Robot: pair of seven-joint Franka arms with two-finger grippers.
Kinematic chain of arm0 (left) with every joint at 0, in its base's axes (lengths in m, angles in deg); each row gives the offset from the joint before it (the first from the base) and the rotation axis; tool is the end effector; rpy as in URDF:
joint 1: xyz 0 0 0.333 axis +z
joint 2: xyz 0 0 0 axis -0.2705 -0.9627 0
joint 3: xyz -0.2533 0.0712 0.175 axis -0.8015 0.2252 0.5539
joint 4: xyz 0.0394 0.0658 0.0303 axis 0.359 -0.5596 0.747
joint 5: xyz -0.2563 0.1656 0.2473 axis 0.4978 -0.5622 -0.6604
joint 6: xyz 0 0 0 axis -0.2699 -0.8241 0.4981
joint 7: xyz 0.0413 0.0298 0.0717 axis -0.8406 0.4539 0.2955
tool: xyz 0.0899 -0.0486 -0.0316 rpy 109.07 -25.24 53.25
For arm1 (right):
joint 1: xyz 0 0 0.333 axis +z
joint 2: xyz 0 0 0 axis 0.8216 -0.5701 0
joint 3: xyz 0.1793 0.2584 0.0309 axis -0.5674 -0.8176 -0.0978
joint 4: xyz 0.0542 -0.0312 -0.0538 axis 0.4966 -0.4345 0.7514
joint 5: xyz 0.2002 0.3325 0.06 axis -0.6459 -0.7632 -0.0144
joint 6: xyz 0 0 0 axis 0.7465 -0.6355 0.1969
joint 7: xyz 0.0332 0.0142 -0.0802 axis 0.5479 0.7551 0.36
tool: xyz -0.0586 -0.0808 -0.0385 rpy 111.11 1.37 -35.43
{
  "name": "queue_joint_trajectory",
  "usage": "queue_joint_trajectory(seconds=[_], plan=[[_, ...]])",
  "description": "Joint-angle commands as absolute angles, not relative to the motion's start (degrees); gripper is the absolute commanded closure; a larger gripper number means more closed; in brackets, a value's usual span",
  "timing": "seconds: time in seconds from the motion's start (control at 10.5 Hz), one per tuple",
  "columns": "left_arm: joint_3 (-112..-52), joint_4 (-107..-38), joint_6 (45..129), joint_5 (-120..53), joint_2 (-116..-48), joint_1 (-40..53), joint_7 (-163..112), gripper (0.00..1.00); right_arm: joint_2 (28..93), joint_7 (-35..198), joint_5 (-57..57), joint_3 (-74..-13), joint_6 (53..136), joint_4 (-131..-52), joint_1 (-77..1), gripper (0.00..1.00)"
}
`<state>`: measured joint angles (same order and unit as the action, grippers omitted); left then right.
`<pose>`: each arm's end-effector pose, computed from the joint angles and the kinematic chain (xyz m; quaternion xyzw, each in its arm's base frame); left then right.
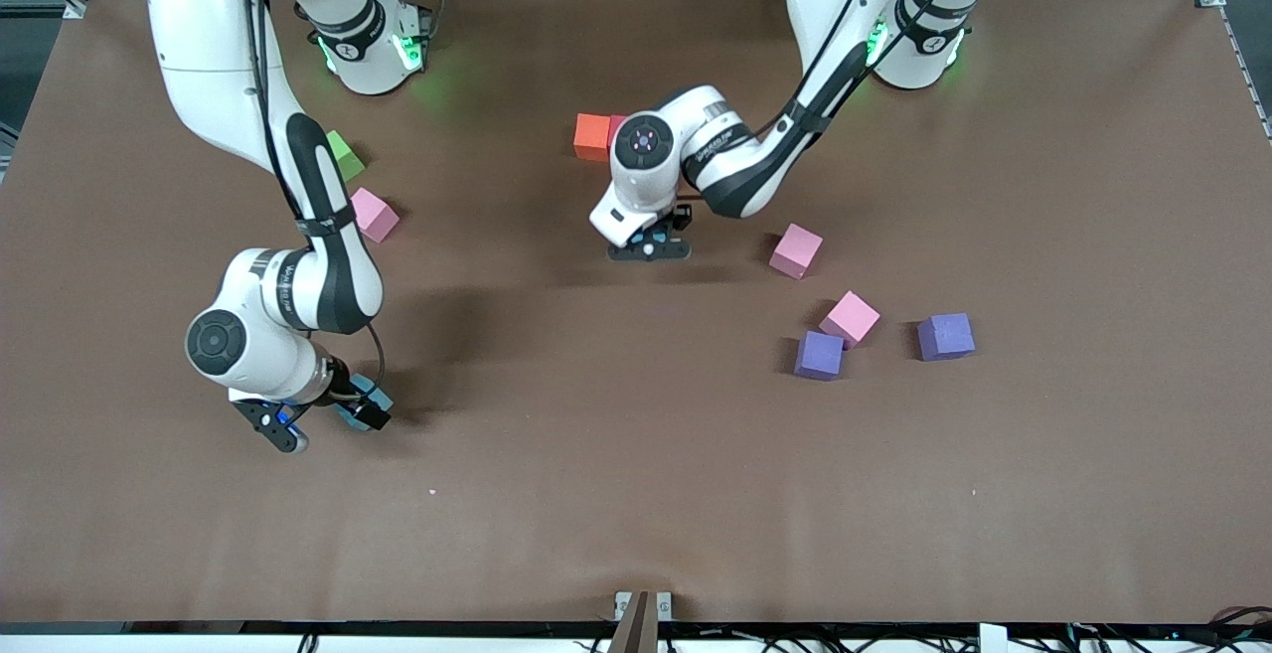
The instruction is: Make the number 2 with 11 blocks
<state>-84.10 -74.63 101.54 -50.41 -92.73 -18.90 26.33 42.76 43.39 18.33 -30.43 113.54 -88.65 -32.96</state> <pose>0.3911 -0.5212 0.2140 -0.9977 -0.0114 0.0662 0.0001 0.6745 0.0718 0.1956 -0.9444 0.3285 0.0064 0.0093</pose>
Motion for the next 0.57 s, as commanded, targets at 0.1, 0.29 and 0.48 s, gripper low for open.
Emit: queue_joint_trajectory(seconds=[0.1,0.29,0.48], plan=[[-84.9,-80.2,104.5,-52.5,-89.3,-18.5,28.4,0.67,41.8,44.1,17.5,-31.6,113.0,-84.7,-34.3,0.0],[-85.2,-81.1,104.9,-52.7,-89.2,-18.8,28.5,0.67,41.7,44.1,17.4,-31.6,113.0,-83.5,-34.8,0.0],[-85.3,-82.0,106.4,-52.8,-89.2,-19.3,28.5,0.67,41.4,44.5,17.7,-31.6,113.0,-83.6,-35.4,0.0]])
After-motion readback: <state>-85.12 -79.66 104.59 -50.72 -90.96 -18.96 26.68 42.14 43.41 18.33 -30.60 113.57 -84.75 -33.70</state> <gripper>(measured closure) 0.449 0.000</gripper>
